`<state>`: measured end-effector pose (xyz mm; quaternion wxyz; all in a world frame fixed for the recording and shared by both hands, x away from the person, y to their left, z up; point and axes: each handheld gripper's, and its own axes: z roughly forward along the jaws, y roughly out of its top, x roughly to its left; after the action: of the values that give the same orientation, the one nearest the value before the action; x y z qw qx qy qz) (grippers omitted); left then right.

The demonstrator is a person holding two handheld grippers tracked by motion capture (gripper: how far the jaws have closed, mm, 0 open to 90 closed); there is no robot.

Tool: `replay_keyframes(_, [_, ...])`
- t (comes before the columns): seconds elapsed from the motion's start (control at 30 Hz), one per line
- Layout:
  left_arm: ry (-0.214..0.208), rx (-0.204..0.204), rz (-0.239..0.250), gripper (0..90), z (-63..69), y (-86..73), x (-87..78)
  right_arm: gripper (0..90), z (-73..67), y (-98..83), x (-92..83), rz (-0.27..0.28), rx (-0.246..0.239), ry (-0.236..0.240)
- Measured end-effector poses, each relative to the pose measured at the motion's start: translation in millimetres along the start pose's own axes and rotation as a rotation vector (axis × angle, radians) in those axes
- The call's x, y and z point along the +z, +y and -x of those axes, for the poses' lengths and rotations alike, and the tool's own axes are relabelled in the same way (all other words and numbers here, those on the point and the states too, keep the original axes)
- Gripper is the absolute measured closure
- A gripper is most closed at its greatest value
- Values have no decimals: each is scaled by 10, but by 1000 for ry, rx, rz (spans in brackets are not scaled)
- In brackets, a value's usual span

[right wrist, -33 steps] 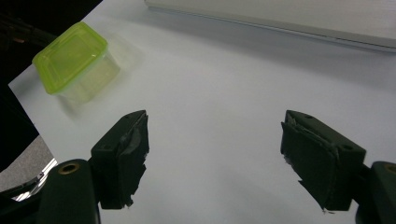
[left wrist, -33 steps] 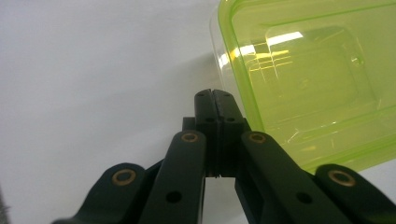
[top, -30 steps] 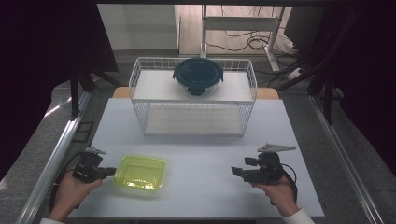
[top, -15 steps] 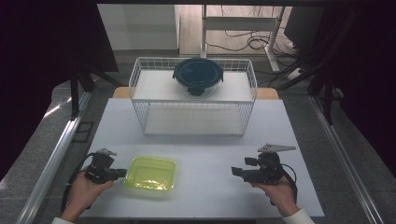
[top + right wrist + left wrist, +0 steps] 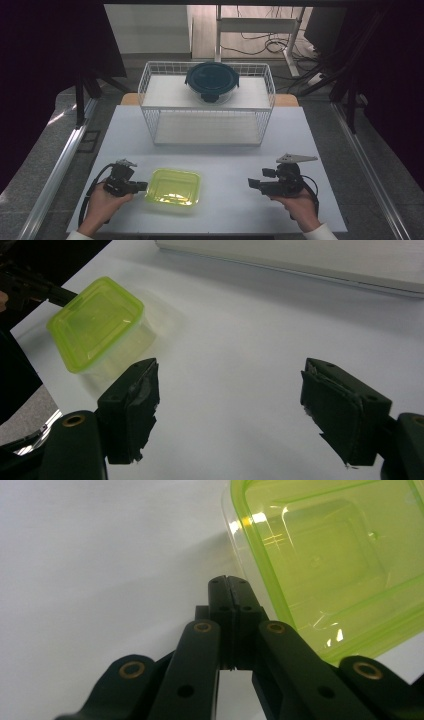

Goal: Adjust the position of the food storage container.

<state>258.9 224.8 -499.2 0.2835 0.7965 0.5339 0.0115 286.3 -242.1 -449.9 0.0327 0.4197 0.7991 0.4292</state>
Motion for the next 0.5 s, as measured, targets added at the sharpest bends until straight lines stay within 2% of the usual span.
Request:
replay_keyframes(0.07, [-11, 0, 6, 900, 58, 15, 28, 232, -1, 1, 1, 0, -1, 1])
replay_keyframes(0.1, [-13, 19, -6, 900, 76, 26, 34, 233, -2, 1, 2, -1, -1, 1])
replay_keyframes(0.33, [-30, 42, -6, 900, 238, 103, 130, 233, 3, 2, 2, -2, 3, 3])
replay_keyframes(0.5, [-57, 63, -10, 900, 340, 154, 166, 232, 3, 2, 4, -2, 2, 4])
